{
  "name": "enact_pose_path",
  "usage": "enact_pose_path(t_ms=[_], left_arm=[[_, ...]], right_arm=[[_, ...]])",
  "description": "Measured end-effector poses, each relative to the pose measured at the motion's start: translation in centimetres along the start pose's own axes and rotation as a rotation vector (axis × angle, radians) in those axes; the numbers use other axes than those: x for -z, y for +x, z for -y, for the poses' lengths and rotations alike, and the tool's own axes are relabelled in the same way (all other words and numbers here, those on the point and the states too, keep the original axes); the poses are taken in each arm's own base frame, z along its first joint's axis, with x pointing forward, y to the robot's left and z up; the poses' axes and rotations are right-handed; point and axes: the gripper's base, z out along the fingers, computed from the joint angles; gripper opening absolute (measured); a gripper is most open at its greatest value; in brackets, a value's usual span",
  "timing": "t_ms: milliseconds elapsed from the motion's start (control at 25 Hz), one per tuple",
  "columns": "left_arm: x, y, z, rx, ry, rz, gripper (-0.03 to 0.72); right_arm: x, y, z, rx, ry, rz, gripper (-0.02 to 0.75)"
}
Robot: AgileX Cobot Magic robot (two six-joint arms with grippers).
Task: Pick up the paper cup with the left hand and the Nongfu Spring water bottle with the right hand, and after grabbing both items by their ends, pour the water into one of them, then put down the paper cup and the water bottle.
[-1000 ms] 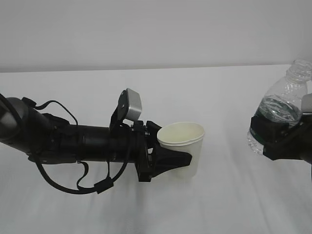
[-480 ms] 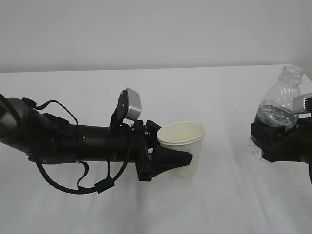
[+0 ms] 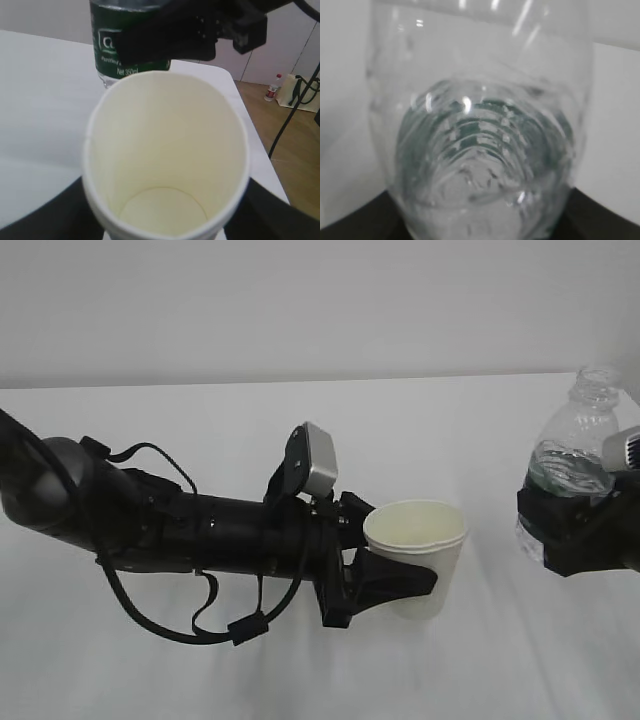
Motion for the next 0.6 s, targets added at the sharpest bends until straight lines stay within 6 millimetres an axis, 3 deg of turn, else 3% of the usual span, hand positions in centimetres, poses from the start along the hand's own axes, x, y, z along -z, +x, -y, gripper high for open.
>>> enact_pose_path(t_ms=[600], left_arm=[[-0.57,-0.40,-0.20,-0.066,0.021,-0.047,0.454]], right_arm=[[-0.34,-0.57,0.31,0.225,0.009,-0.006,0.417]])
